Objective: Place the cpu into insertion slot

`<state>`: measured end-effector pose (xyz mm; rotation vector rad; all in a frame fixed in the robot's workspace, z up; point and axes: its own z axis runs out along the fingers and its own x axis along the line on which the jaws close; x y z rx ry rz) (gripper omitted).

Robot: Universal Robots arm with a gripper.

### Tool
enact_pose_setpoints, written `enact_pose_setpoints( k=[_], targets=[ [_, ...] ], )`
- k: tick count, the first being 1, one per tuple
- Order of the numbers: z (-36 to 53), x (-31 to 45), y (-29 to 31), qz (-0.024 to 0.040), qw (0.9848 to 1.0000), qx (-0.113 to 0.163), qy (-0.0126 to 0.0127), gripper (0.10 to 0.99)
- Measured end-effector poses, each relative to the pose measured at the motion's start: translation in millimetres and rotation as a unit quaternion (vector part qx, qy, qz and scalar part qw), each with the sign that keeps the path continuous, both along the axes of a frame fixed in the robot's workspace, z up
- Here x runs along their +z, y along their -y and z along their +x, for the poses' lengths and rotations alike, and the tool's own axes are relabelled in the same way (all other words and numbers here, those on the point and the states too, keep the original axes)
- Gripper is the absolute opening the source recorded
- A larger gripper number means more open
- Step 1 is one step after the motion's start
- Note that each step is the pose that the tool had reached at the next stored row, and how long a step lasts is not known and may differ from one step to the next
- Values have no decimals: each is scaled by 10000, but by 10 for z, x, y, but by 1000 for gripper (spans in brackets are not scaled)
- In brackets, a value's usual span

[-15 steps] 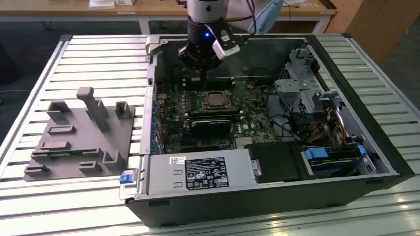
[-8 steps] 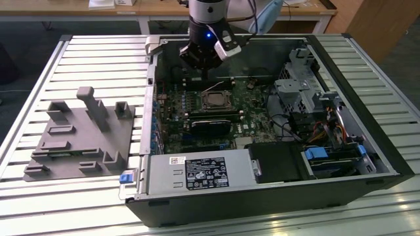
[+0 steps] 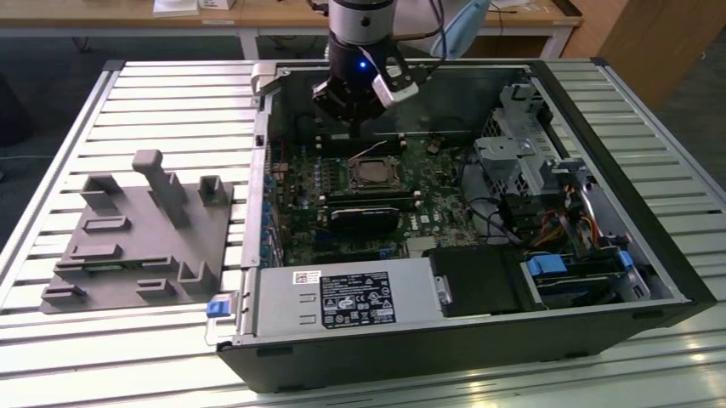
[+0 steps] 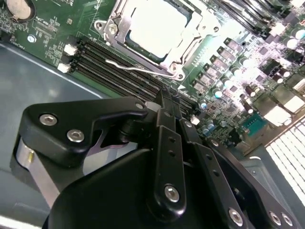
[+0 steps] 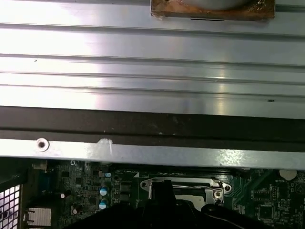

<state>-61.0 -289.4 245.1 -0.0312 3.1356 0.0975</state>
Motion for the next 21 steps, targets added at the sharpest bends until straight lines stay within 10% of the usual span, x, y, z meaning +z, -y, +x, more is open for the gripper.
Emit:
enact_pose_setpoints(
  k=[21],
  targets=[
    [175, -130, -1, 0, 10000, 0, 0, 106]
  ],
)
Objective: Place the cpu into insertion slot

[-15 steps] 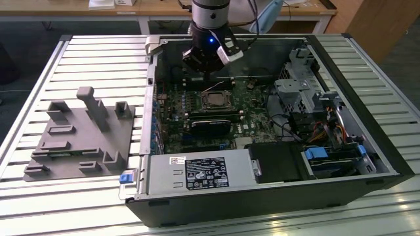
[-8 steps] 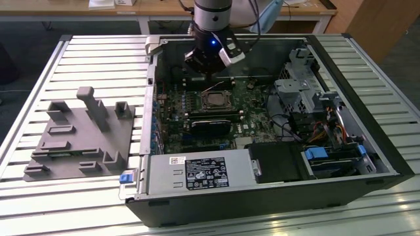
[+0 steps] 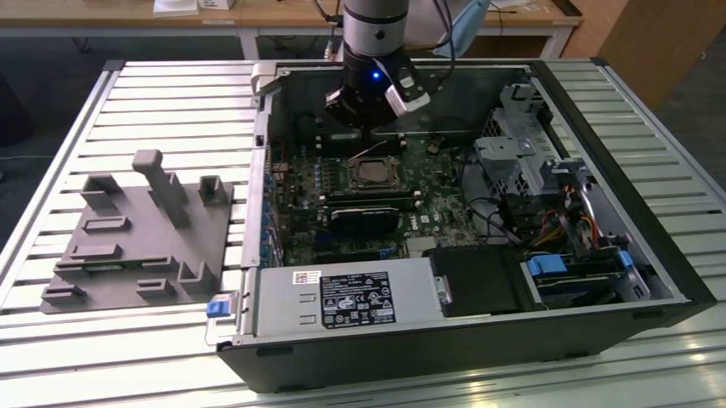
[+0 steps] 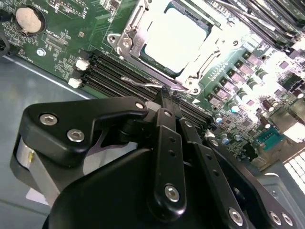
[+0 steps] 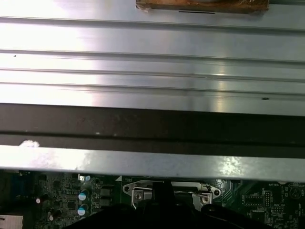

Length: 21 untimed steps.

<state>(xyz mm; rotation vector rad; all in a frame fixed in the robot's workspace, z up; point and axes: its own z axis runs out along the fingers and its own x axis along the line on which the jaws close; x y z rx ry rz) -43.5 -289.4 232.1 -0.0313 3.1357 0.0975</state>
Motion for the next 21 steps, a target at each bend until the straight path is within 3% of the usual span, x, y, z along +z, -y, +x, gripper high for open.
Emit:
enact_pose_setpoints(
  k=[21],
  targets=[
    [101, -110, -36, 0, 10000, 0, 0, 106]
  ],
)
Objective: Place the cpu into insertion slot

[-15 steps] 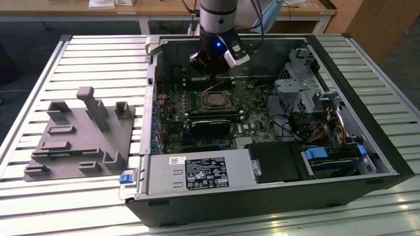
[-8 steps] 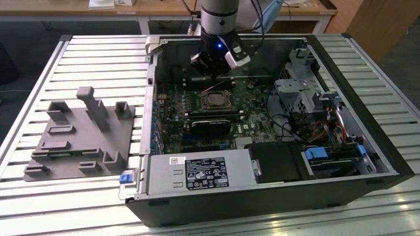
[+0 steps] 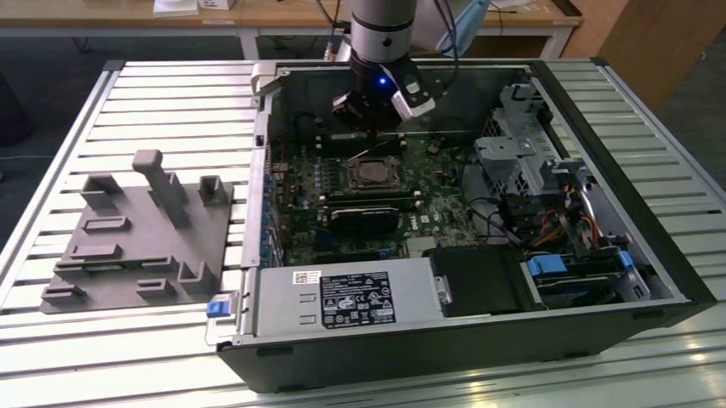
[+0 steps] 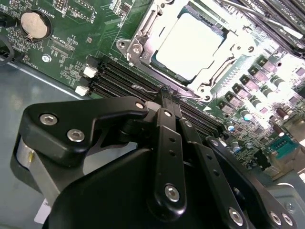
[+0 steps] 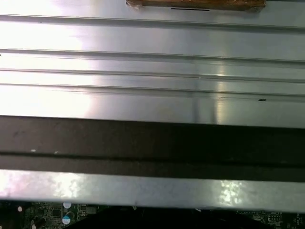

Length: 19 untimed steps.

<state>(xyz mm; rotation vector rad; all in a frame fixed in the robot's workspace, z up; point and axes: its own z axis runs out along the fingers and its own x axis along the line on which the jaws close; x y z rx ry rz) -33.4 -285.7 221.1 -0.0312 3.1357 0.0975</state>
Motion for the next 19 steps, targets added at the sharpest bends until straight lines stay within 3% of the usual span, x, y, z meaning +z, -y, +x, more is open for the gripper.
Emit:
enact_pose_setpoints(
  k=[19],
  targets=[
    [150, -78, -16, 0, 10000, 0, -1, 106]
  ],
)
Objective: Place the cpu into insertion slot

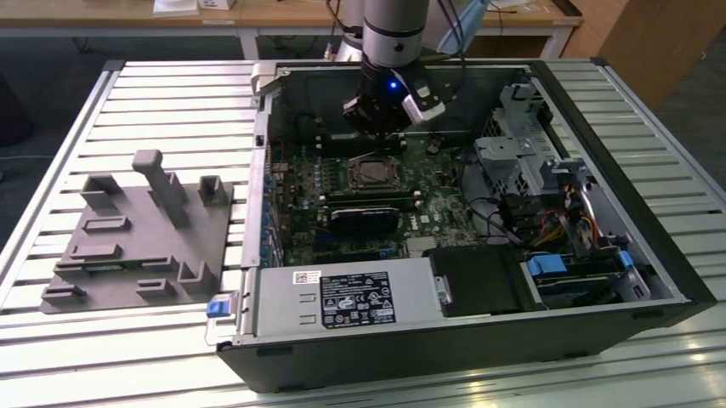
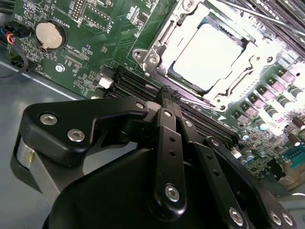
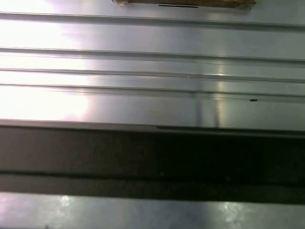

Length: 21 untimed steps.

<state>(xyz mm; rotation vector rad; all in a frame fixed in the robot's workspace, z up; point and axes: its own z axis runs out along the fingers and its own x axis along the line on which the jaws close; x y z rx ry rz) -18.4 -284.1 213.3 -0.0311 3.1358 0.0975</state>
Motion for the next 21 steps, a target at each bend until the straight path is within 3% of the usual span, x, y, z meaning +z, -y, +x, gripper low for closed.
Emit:
enact_pose_setpoints(
  k=[16, 21],
  targets=[
    [19, -124, 0, -3, 10000, 0, -4, 106],
    [19, -129, 0, -3, 10000, 0, -5, 106]
  ],
)
